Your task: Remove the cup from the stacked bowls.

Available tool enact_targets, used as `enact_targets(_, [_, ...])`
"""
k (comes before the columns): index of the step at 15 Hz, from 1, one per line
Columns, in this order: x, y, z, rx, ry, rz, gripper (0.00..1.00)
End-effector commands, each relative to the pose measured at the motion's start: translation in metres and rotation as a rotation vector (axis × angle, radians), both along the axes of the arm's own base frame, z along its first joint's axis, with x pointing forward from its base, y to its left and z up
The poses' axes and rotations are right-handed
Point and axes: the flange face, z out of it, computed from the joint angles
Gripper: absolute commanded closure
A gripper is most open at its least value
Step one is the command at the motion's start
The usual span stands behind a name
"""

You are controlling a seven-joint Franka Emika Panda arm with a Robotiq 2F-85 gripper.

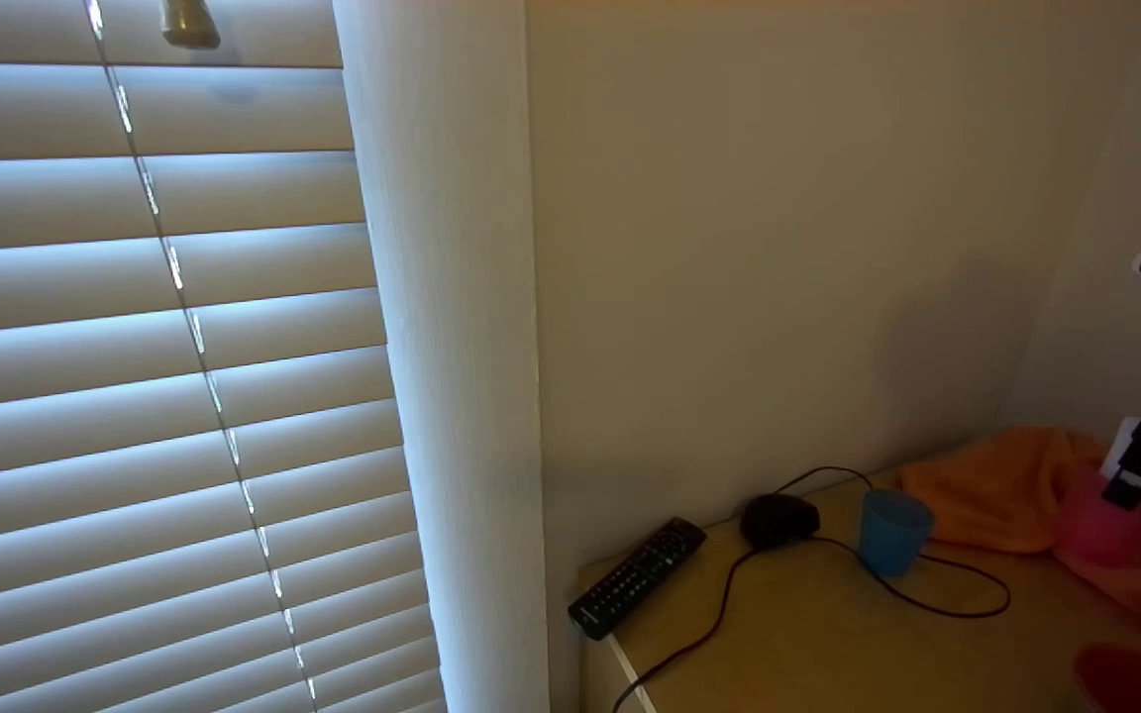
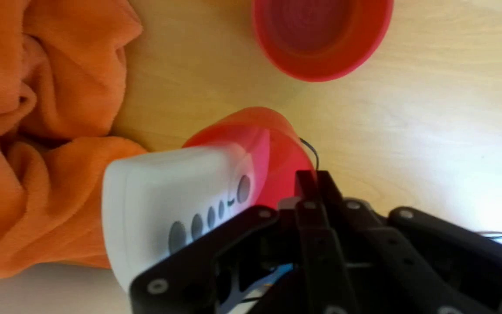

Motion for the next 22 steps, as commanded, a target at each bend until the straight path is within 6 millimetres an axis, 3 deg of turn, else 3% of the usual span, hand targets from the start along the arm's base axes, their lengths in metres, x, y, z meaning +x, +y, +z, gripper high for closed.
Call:
enact_targets(1, [-0.005, -0.03, -0.033, -0.034, 0.032, -0.12, 0.99])
enact_targets(6, [0.003, -0.064, -0.084, -0.029, 0.025, -0.207, 0.99])
enact_targets(9, [0.017, -0.073, -0.101, -0.067, -0.008, -0.231, 0.99])
enact_targets(12, [0.034, -0.07, -0.116, -0.079, 0.009, -0.229, 0.99])
enact_targets(18, [0.057, -0.051, -0.121, -0.097, 0.089, -0.209, 0.99])
enact_targets(19, [0.057, -0.05, -0.122, -0.1, 0.114, -0.215, 0.71])
enact_targets(20, [0.057, -0.049, -0.121, -0.093, 0.14, -0.216, 0.7])
enact_targets(22, [0.05, -0.042, -0.112, -0.08, 0.177, -0.222, 0.56])
